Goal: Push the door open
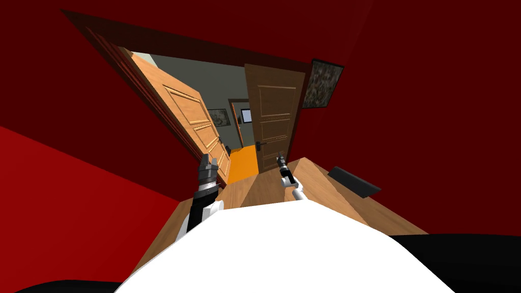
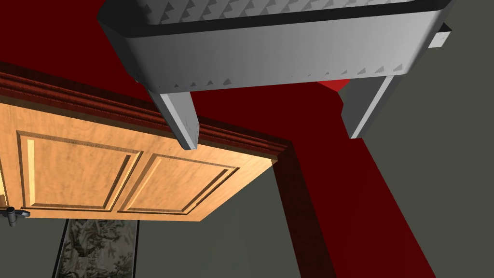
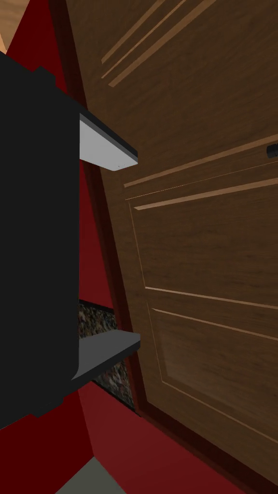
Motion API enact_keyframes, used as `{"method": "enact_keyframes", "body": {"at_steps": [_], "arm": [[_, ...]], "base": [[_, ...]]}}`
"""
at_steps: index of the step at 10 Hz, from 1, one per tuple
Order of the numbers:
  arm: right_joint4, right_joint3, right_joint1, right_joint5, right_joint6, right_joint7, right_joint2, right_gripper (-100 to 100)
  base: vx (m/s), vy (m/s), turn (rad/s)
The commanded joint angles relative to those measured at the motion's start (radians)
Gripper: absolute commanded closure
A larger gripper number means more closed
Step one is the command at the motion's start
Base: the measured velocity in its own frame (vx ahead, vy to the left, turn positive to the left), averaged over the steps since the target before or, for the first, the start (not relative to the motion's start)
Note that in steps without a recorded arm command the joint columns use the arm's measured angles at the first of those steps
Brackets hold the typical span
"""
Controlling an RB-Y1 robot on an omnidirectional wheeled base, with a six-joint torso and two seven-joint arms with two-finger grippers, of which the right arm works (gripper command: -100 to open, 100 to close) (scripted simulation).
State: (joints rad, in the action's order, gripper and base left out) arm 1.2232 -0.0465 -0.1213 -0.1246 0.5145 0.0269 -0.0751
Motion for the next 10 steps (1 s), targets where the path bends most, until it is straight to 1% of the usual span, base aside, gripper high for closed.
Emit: {"method": "enact_keyframes", "body": {"at_steps": [1, 5, 6, 8, 10], "arm": [[-0.05, 0.003, -0.037, -0.002, -0.001, -0.001, -0.002, -100], [-0.179, 0.006, -0.122, -0.006, -0.006, 0.0, -0.001, -100], [-0.219, 0.007, -0.142, -0.007, -0.008, 0.0, 0.0, -100], [-0.273, 0.009, -0.181, -0.009, -0.01, 0.0, 0.001, -100], [-0.336, 0.01, -0.218, -0.011, -0.013, 0.0, 0.004, -100]], "base": [[0.084, -0.003, 0.081], [0.104, -0.016, 0.077], [0.099, -0.019, 0.074], [0.098, -0.019, 0.065], [0.085, -0.018, 0.069]]}}
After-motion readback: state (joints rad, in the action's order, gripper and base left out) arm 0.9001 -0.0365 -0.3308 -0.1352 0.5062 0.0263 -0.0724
